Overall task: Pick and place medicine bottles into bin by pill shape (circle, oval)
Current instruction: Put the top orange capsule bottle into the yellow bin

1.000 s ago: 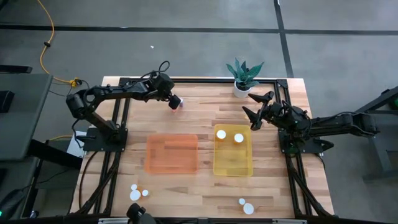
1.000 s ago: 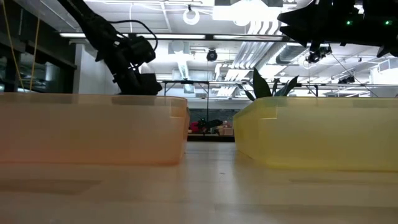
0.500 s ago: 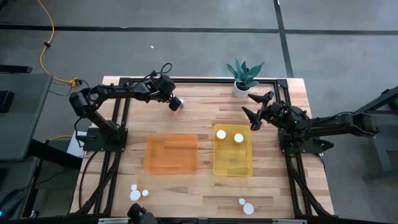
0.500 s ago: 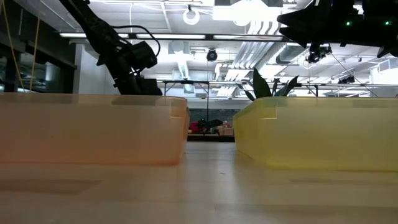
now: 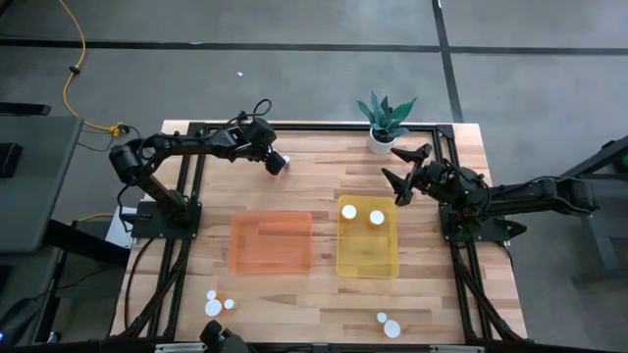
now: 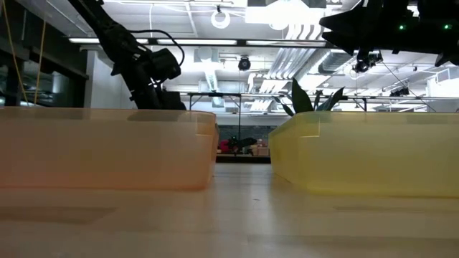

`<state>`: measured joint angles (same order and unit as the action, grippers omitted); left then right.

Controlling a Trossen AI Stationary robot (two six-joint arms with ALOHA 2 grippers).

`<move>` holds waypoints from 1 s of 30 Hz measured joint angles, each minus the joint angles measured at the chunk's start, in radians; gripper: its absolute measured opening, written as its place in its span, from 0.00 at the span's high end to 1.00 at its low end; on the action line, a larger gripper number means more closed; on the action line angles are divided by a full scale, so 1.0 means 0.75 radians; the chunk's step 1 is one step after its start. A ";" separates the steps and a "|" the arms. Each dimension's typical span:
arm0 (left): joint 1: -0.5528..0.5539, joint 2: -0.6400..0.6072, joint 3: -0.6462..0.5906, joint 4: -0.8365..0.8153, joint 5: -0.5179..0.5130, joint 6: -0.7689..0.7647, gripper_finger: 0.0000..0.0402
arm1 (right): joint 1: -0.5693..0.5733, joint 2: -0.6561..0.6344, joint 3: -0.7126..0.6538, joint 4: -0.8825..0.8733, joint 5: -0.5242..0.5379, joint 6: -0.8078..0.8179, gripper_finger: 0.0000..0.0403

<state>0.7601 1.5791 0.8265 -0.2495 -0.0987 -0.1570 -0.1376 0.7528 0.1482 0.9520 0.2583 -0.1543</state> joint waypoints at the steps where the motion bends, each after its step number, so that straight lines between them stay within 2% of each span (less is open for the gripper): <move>1: 0.000 0.000 0.000 0.002 0.000 0.001 0.45 | 0.000 0.000 0.000 0.000 0.000 0.000 0.25; 6: 0.001 -0.016 0.000 0.005 -0.001 0.004 0.53 | 0.000 0.000 0.000 -0.008 0.000 -0.001 0.25; 9: 0.001 -0.064 0.000 0.007 -0.001 0.005 0.53 | 0.000 0.000 0.000 -0.008 0.000 -0.002 0.25; 15: 0.002 -0.266 0.000 -0.004 -0.014 0.005 0.48 | 0.000 0.000 0.000 -0.008 0.000 -0.003 0.25; 21: -0.019 -0.467 0.000 -0.031 0.011 -0.028 0.50 | 0.000 0.000 0.000 -0.008 0.000 -0.003 0.25; 25: -0.118 -0.501 0.000 -0.028 0.047 -0.063 0.50 | 0.000 -0.001 0.000 -0.008 0.000 -0.003 0.25; 30: -0.342 -0.447 0.000 0.063 0.057 -0.103 0.50 | 0.000 -0.001 0.000 -0.008 0.000 -0.003 0.25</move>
<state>0.5034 1.2436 0.8265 -0.2022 -0.0559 -0.2345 -0.1379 0.7525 0.1482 0.9463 0.2584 -0.1562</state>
